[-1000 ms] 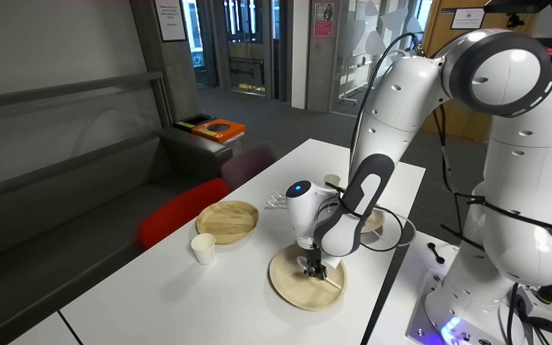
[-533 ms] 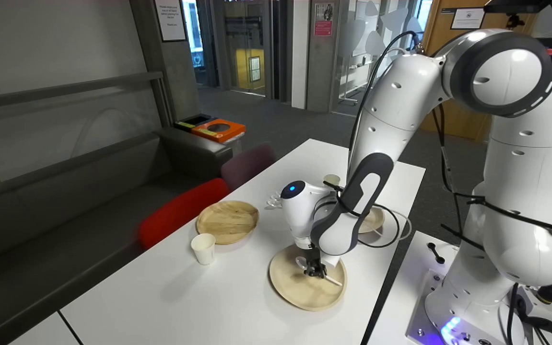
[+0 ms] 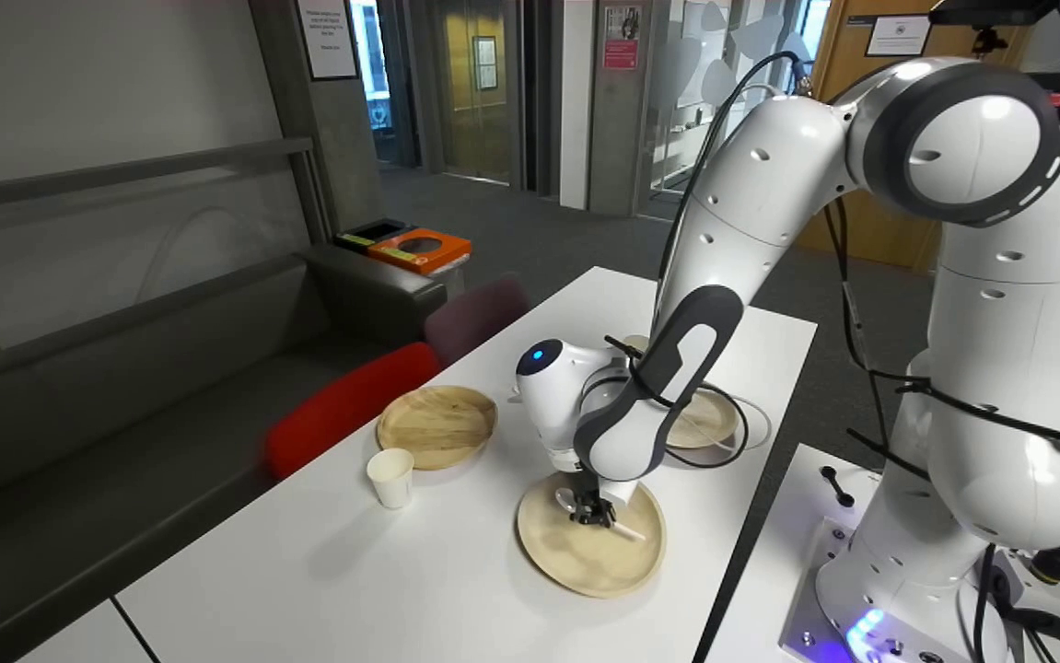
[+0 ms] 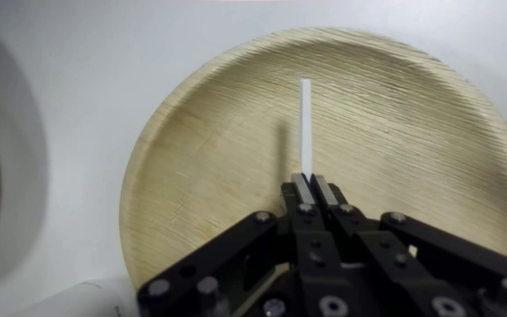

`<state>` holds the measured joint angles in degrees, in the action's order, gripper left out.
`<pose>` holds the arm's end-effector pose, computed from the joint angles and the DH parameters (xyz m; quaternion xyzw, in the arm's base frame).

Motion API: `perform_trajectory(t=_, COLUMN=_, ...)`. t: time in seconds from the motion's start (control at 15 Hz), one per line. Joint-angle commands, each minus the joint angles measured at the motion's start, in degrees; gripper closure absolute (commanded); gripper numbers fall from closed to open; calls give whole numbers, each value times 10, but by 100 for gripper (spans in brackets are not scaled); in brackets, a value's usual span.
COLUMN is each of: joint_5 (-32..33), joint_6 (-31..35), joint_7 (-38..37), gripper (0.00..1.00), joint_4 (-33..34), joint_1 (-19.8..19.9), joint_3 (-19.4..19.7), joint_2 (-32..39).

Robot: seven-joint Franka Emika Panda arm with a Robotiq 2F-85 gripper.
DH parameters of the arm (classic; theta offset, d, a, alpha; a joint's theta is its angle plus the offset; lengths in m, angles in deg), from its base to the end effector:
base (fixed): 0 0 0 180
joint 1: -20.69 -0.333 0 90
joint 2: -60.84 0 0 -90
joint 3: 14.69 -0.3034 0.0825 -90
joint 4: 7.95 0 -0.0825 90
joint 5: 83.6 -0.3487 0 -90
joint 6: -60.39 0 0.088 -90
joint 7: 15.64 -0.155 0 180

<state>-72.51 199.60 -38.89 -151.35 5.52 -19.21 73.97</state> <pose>0.3803 0.1316 0.1490 0.9866 0.0515 -0.1230 0.0940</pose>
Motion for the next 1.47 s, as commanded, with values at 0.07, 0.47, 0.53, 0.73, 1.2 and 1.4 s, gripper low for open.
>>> perform_trajectory(t=0.07, joint_5=7, joint_6=-35, joint_7=21, gripper=99, joint_4=33, joint_1=5, joint_3=-6, joint_2=14)
perform_trajectory(t=0.47, joint_5=4, joint_6=-40, joint_7=32, gripper=99, joint_4=55, joint_1=2, joint_3=-6, joint_2=45)
perform_trajectory(t=0.53, joint_5=3, joint_6=-40, joint_7=33, gripper=99, joint_4=58, joint_1=2, joint_3=-6, joint_2=48)
perform_trajectory(t=0.73, joint_5=0, joint_6=-36, joint_7=36, gripper=99, joint_4=62, joint_1=1, joint_3=-6, joint_2=58)
perform_trajectory(t=1.2, joint_5=-11, joint_6=-31, joint_7=47, gripper=99, joint_4=70, joint_1=5, joint_3=-8, joint_2=73)
perform_trajectory(t=1.4, joint_5=-17, joint_6=-25, joint_7=46, gripper=99, joint_4=70, joint_1=6, joint_3=-8, joint_2=74)
